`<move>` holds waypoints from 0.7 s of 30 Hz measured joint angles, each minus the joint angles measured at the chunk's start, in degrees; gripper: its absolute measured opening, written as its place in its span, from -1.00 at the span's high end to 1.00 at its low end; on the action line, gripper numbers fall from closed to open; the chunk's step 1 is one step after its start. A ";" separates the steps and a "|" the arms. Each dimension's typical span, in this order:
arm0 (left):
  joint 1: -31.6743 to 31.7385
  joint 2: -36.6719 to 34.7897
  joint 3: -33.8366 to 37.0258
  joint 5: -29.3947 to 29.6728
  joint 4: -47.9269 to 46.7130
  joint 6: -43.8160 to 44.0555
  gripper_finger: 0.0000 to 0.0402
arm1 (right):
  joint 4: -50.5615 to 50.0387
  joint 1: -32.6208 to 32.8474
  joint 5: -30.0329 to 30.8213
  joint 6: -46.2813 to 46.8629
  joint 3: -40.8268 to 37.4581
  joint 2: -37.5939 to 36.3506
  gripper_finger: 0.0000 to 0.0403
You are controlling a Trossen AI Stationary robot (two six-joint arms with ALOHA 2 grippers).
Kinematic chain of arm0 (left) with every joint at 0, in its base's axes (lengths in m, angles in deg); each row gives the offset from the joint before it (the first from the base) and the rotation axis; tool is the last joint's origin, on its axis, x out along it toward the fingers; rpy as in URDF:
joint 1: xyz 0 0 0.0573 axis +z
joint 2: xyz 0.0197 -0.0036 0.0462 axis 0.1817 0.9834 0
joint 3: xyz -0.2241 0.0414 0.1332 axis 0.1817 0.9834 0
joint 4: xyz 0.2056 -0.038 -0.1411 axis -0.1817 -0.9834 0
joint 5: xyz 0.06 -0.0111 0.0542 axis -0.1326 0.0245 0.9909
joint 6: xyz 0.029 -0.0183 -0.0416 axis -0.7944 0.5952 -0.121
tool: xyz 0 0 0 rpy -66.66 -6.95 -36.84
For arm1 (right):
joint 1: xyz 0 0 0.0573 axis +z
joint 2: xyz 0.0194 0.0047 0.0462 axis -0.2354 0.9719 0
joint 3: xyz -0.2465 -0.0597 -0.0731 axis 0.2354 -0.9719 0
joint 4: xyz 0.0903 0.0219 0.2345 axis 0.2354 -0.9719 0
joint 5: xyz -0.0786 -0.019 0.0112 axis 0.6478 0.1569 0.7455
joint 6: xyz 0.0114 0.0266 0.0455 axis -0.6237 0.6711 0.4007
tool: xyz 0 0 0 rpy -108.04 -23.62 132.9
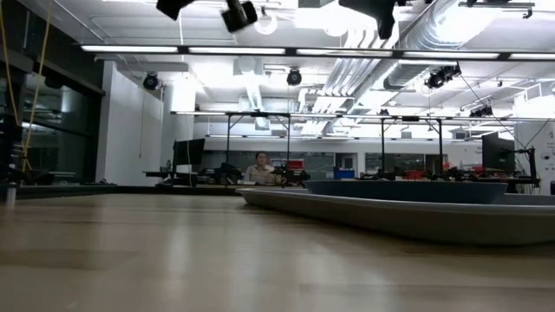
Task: Pick and place plate/cup/fork/spoon on tray
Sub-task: Put the orange fork on the right side of the dark blue plate
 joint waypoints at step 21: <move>-0.79 4.96 0.02 -10.94 3.66 18.48 0.67 | 0.80 7.08 -0.78 -10.14 0.00 3.33 -0.05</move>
